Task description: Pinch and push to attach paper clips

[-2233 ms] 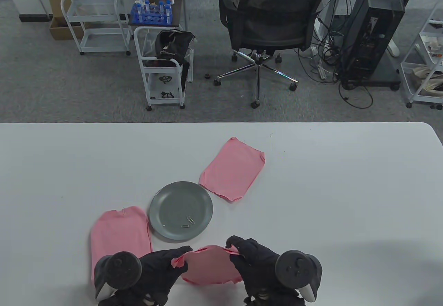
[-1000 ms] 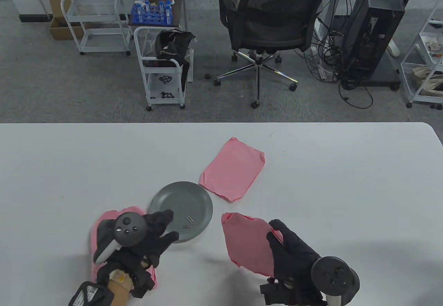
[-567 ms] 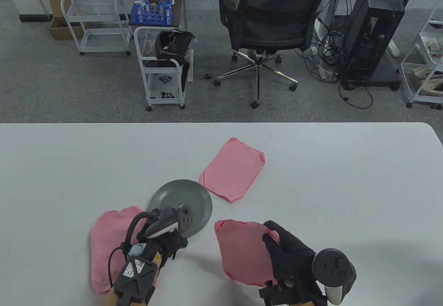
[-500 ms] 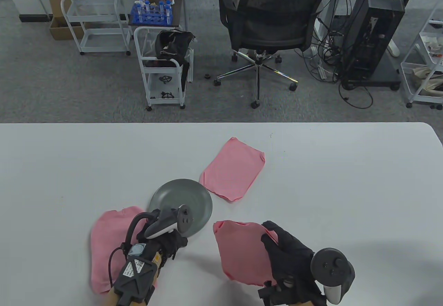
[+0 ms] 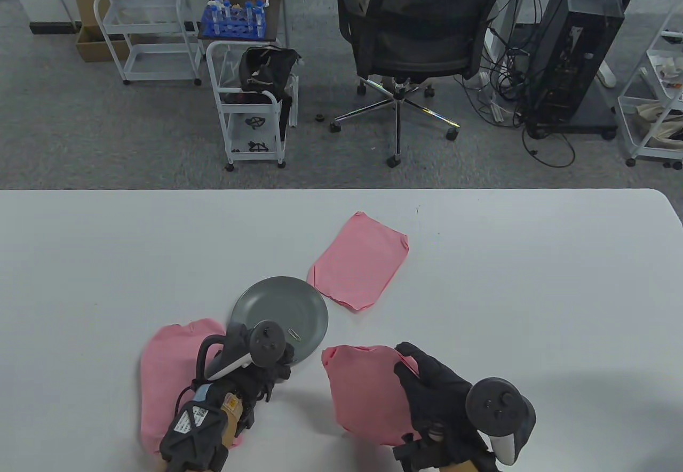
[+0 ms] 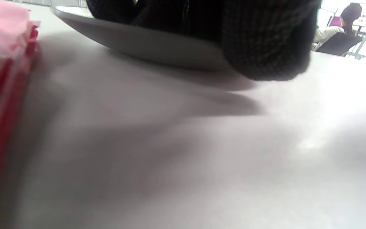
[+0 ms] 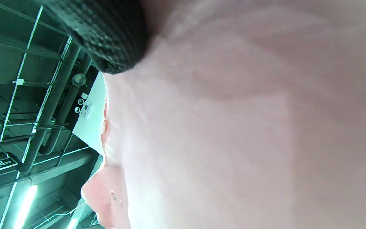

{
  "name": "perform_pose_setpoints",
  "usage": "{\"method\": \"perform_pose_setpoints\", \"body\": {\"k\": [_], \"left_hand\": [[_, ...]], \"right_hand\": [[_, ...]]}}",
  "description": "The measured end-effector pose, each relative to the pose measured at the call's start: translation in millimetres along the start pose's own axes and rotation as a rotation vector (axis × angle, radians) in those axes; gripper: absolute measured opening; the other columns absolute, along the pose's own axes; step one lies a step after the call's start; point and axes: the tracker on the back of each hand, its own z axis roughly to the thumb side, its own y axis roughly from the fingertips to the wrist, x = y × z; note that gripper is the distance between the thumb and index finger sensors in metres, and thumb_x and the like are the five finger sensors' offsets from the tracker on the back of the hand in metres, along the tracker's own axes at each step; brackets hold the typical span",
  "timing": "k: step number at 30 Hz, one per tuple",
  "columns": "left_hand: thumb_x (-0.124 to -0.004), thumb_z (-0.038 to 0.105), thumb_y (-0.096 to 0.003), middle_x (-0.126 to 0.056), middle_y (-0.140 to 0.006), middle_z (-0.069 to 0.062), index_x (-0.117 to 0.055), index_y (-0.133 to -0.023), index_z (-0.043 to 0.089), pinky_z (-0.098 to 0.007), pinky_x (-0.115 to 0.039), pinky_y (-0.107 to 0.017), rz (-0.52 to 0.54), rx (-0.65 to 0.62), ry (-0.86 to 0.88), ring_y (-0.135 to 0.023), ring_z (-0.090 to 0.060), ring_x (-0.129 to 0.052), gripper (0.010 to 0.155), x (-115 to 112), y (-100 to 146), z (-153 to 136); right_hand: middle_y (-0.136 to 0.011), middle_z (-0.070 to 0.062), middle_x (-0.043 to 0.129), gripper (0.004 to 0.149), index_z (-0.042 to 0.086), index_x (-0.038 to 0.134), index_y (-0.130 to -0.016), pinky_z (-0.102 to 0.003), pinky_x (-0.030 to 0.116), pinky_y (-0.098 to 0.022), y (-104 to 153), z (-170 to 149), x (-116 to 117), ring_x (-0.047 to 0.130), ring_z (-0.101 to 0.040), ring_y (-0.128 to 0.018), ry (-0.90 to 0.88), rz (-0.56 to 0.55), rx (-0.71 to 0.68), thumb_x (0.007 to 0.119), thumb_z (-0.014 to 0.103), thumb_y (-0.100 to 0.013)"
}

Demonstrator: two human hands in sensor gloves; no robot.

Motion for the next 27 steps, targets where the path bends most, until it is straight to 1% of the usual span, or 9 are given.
{"method": "perform_pose_setpoints", "body": {"k": [2, 5, 8, 11, 12, 14, 17, 19, 27], "left_hand": [[-0.093, 0.04, -0.0285, -0.098, -0.072, 0.007, -0.098, -0.067, 0.036, -0.047, -0.071, -0.063, 0.011, -0.003, 0.068, -0.066, -0.019, -0.093, 0.039, 1.6, 0.8, -3.1], [-0.09, 0.039, -0.0299, -0.099, -0.07, 0.006, -0.098, -0.068, 0.034, -0.047, -0.071, -0.064, 0.04, -0.032, 0.04, -0.066, -0.019, -0.095, 0.039, 13.3, 8.0, -0.3], [-0.09, 0.039, -0.03, -0.1, -0.07, 0.004, -0.099, -0.068, 0.032, -0.047, -0.07, -0.064, 0.145, -0.131, 0.029, -0.066, -0.02, -0.095, 0.039, 50.1, 29.5, 20.5], [-0.091, 0.041, -0.0286, -0.102, -0.067, 0.005, -0.1, -0.066, 0.032, -0.048, -0.071, -0.064, 0.27, -0.254, -0.12, -0.065, -0.019, -0.098, 0.04, 99.9, 64.6, 63.3], [-0.092, 0.041, -0.0283, -0.103, -0.067, 0.005, -0.101, -0.066, 0.032, -0.048, -0.071, -0.064, 0.279, -0.284, -0.174, -0.066, -0.019, -0.098, 0.04, 112.9, 76.7, 81.6], [-0.093, 0.042, -0.027, -0.104, -0.065, 0.005, -0.102, -0.065, 0.032, -0.048, -0.072, -0.064, 0.277, -0.351, -0.24, -0.065, -0.019, -0.099, 0.04, 125.9, 91.7, 111.4], [-0.093, 0.042, -0.0265, -0.105, -0.064, 0.005, -0.103, -0.064, 0.031, -0.048, -0.072, -0.064, 0.248, -0.361, -0.349, -0.064, -0.019, -0.1, 0.04, 131.0, 101.4, 144.0], [-0.093, 0.042, -0.0262, -0.105, -0.064, 0.005, -0.103, -0.064, 0.031, -0.048, -0.072, -0.064, 0.276, -0.341, -0.437, -0.064, -0.019, -0.1, 0.04, 132.5, 104.0, 155.4], [-0.094, 0.042, -0.0253, -0.106, -0.063, 0.005, -0.103, -0.063, 0.031, -0.048, -0.072, -0.064, 0.26, -0.334, -0.569, -0.064, -0.018, -0.1, 0.041, 127.9, 104.7, 170.3]], "right_hand": [[-0.065, -0.006, 0.097, 0.04, 0.019, 0.078, -0.079, -0.05, 0.075, -0.056, -0.4, -0.5, 0.4, 0.102, -0.029, -0.049, 0.0, 0.002, 0.002, 0.08, 0.035, -0.042], [-0.065, -0.006, 0.097, 0.04, 0.019, 0.078, -0.079, -0.05, 0.075, -0.056, 0.0, 0.7, 1.1, 0.102, -0.029, -0.049, 0.014, 0.006, -0.009, 0.08, 0.034, -0.043], [-0.064, -0.005, 0.098, 0.039, 0.019, 0.078, -0.079, -0.05, 0.075, -0.056, 0.3, 5.1, 3.6, 0.102, -0.029, -0.048, 0.069, 0.017, -0.037, 0.08, 0.034, -0.043], [-0.062, -0.005, 0.099, 0.039, 0.02, 0.079, -0.079, -0.05, 0.075, -0.056, 0.7, 11.8, 9.4, 0.103, -0.028, -0.046, 0.145, 0.035, -0.086, 0.08, 0.034, -0.042], [-0.062, -0.005, 0.099, 0.039, 0.021, 0.08, -0.078, -0.05, 0.075, -0.057, 1.1, 14.8, 12.3, 0.103, -0.028, -0.046, 0.166, 0.051, -0.107, 0.08, 0.034, -0.042], [-0.061, -0.005, 0.099, 0.039, 0.021, 0.08, -0.078, -0.05, 0.075, -0.057, 3.0, 19.7, 17.1, 0.103, -0.028, -0.046, 0.19, 0.077, -0.134, 0.08, 0.034, -0.042], [-0.06, -0.005, 0.099, 0.039, 0.022, 0.08, -0.078, -0.05, 0.075, -0.057, 8.3, 29.6, 24.3, 0.103, -0.027, -0.045, 0.22, 0.111, -0.191, 0.079, 0.034, -0.041], [-0.059, -0.004, 0.099, 0.039, 0.023, 0.08, -0.078, -0.05, 0.074, -0.058, 11.8, 35.4, 26.9, 0.103, -0.027, -0.044, 0.236, 0.126, -0.225, 0.078, 0.034, -0.041], [-0.06, -0.004, 0.099, 0.039, 0.024, 0.081, -0.078, -0.05, 0.073, -0.059, 15.6, 44.3, 28.3, 0.102, -0.027, -0.045, 0.31, 0.144, -0.29, 0.079, 0.033, -0.04]]}}
